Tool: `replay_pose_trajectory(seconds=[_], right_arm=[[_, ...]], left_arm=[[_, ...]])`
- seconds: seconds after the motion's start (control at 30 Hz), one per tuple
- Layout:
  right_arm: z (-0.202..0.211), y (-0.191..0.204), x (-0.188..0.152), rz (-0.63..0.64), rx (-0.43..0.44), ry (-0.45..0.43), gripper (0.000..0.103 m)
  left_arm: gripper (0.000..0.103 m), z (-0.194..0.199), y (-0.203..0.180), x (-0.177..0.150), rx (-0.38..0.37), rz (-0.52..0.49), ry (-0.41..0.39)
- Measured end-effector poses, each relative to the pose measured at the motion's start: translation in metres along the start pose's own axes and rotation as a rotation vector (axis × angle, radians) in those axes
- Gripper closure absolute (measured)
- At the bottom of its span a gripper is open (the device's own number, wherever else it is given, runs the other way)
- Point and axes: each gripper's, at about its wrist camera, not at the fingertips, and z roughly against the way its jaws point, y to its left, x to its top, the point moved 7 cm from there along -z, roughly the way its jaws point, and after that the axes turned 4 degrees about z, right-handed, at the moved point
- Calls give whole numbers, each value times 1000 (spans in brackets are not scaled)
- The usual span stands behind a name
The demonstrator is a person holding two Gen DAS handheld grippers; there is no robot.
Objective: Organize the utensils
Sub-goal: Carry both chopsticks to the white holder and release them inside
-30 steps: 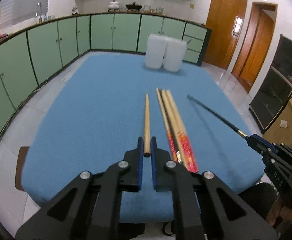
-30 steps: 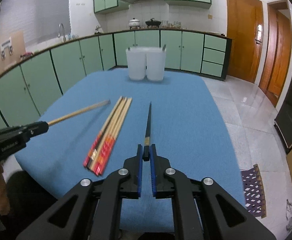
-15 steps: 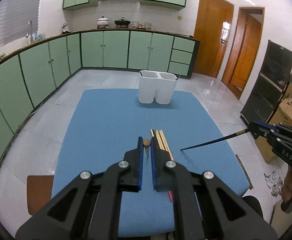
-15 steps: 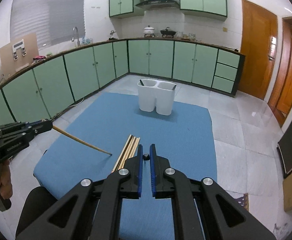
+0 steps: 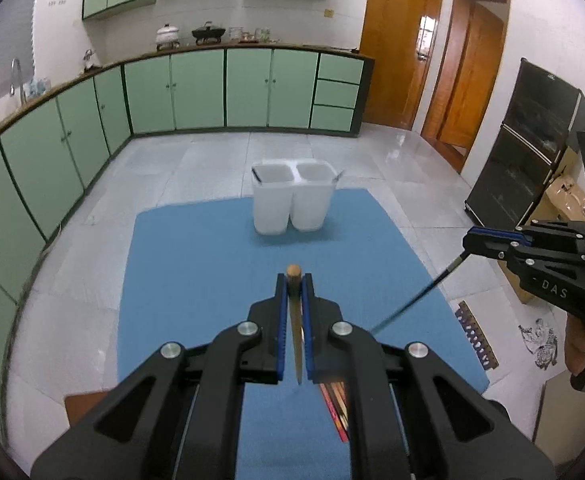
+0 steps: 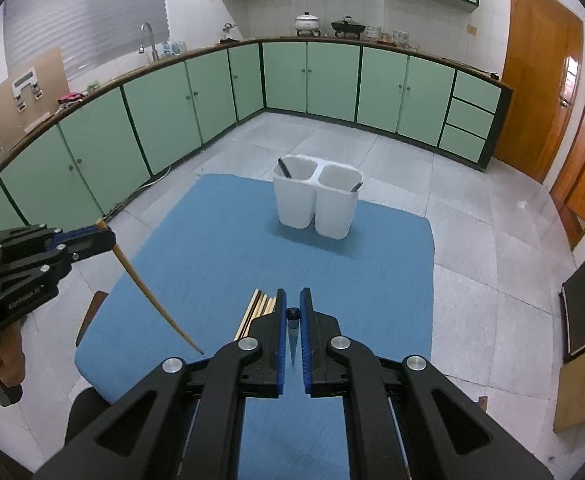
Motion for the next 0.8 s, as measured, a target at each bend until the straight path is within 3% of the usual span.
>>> replay_pose_trajectory(seconds=[0.3,0.57,0.8], right_arm=[[2,-22,77,-39,-6,-12,97],[-9,-51,171,-114,-36,-100,97],[-39,-85,229,-154,-92,-182,97]], left_arm=[[97,-10,-7,92,17,-13,-65],[97,-37,1,185,50,56,-180],[97,-79,7,232,77,102,-245]])
